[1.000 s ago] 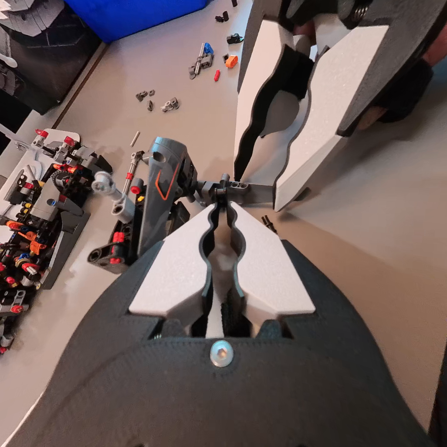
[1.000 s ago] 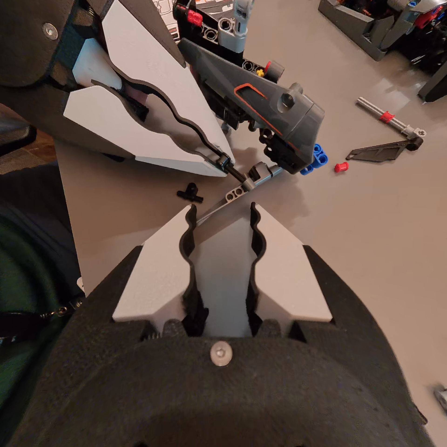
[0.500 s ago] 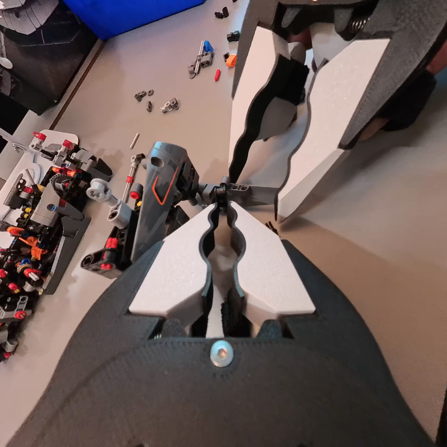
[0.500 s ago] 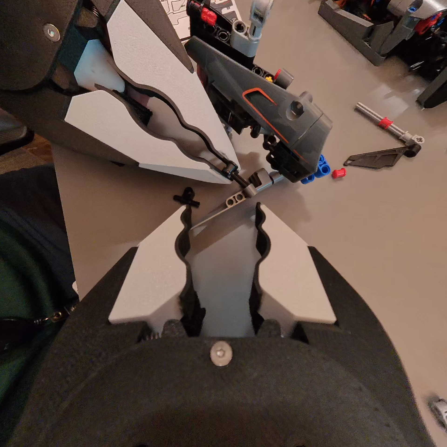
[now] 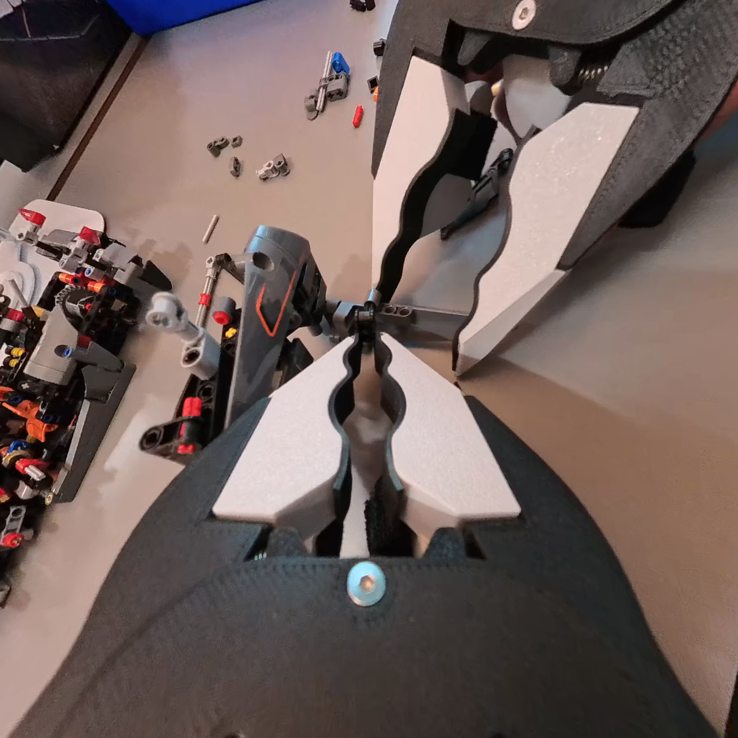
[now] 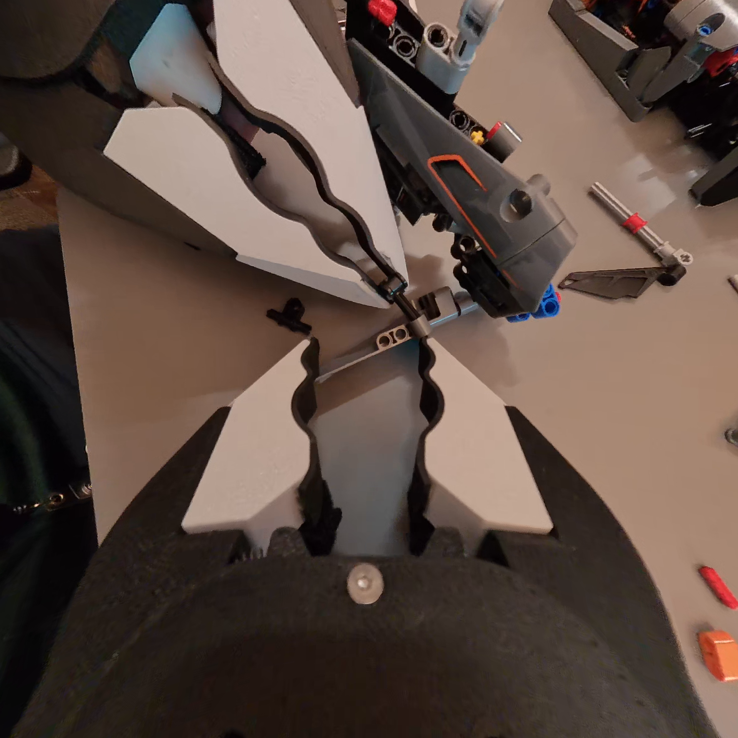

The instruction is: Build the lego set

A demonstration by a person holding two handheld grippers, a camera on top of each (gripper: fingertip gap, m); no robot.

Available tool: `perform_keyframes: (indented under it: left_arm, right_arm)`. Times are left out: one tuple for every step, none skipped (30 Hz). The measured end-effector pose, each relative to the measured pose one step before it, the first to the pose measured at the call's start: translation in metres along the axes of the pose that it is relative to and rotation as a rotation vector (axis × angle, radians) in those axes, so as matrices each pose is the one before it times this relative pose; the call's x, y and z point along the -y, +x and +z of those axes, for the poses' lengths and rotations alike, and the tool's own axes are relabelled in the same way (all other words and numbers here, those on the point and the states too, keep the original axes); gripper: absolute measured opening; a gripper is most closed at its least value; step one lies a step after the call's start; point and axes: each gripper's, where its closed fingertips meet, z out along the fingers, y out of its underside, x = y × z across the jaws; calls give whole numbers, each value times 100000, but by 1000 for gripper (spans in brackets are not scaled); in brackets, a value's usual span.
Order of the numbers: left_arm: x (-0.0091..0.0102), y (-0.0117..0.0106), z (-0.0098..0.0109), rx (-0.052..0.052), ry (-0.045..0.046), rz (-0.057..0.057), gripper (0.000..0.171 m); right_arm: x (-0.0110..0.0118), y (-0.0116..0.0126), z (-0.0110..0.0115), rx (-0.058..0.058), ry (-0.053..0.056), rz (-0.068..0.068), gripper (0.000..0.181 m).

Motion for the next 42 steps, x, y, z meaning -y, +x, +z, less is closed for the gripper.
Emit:
perform_keyframes:
  left_arm:
    - [5,0,42,-774,-363,-424,4]
    - [-36,30,37,-1243,-810,-585,4]
    - [-90,-5,46,-1289,-1096,-580,4]
    - [-30,-56,18,-895,-765,-661,4]
    - [89,-59,-5,-600,126,-690,4]
    - [12,-68,56,-351,-325,-624,5]
    - [6,-102,46,283,-360,-110,5]
    - [64,-91,38,563,-80,370,5]
    - [0,-30,42,326,-437,507,5]
    - [-78,-79,39,546,-928,301,5]
    - [-31,-91,57,723,-685,36,5]
    - [58,-22,57,560,-16,297,5]
    - [24,-43,73,766,-288,117,5]
    - [-27,-46,74,677,-634,-141,5]
    - [18,-34,37,382,-225,-367,5]
    - [71,1,20,-35,167,-610,5]
    - [42,18,55,-184,167,-223,5]
    - [-38,-15,80,178,-398,267,5]
    - [-26,-65,60,668,-403,572,6]
    - [-20,-72,63,586,-571,320,6]
    - [23,-41,49,142,-469,414,6]
    - [30,-38,27,-37,-466,217,6]
    - [68,-15,21,-205,-240,-292,6]
    - [29,-2,48,-135,-350,-139,7]
    - [2,10,10,48,-406,750,7]
    - [-44,12,-53,-75,-463,311,7]
    - [-11,54,-56,-466,47,-799,7]
    - [-4,61,-39,-462,513,-787,7]
    - [2,51,-28,-86,527,-154,7]
    - [-12,58,-4,176,109,302,6]
    - [-30,81,18,-7,-297,336,6]
    - [87,65,-1,30,328,164,6]
    - [146,82,12,10,601,303,6]
    - [62,11,56,408,133,283,6]
    - [13,69,81,-120,-213,311,6]
    - [20,56,76,-54,-187,194,6]
    - [40,16,11,75,12,453,6]
    - [22,21,10,-68,-92,373,6]
    - [17,69,7,-322,74,257,6]
    - [-9,10,-3,167,40,608,6]
    - [-17,14,-11,118,27,701,6]
    - [18,39,-1,-87,-29,-232,6]
  right_arm:
    - [-25,57,-25,19,-209,-1046,49]
    - [-22,10,-15,447,-117,-454,49]
    - [-2,-3,-10,725,64,62,49]
    - [42,22,-16,705,158,306,48]
    - [46,81,-30,375,172,370,49]
    - [86,170,-76,-224,365,17,49]
    - [124,139,-69,-236,608,293,49]
    - [3,54,16,157,-205,195,50]
    - [-80,46,72,-330,-469,-910,50]
    - [-92,44,61,-681,-292,-1772,49]
    - [-33,-30,33,-23,-121,-664,48]
    - [5,-81,32,606,35,-51,48]
    - [-16,-2,21,-47,-102,-702,48]
    - [-16,30,15,-106,-37,-335,48]
    - [15,2,8,360,279,526,47]
    - [13,3,-1,393,349,618,47]
    - [-15,-23,5,262,267,109,47]
    - [-61,-45,9,-41,-175,-1125,46]
    - [-18,-33,7,-469,-138,-1587,45]
    - [-15,-15,10,43,-322,154,45]
    - [-7,2,1,279,83,428,45]
    - [6,-12,26,380,304,552,45]
    - [-8,9,5,166,188,287,45]
    - [-13,12,0,-16,8,112,45]
    - [5,3,-15,-85,65,-12,45]
    - [24,24,-38,-99,235,141,45]
    - [74,13,-75,224,604,902,46]
    - [51,-16,-72,769,554,1311,47]
    - [39,-27,-63,696,439,915,46]
    - [103,195,-88,-1048,873,430,46]
    - [112,145,-99,-578,595,466,46]
    - [146,139,-81,-511,805,952,47]
    - [78,5,-33,200,424,840,47]
    - [-126,-25,50,43,-762,-308,47]
    - [-149,-30,82,-266,-675,-740,47]
    - [-48,46,18,-816,-246,-478,46]
    - [-12,11,-29,-679,-111,-658,45]
    - [-28,-88,35,-12,-196,-372,46]
    - [-18,-35,70,142,5,47,45]
    - [-2,56,20,-43,66,446,44]
    - [15,3,-3,271,23,244,43]
    - [-9,37,40,-362,-203,-374,42]
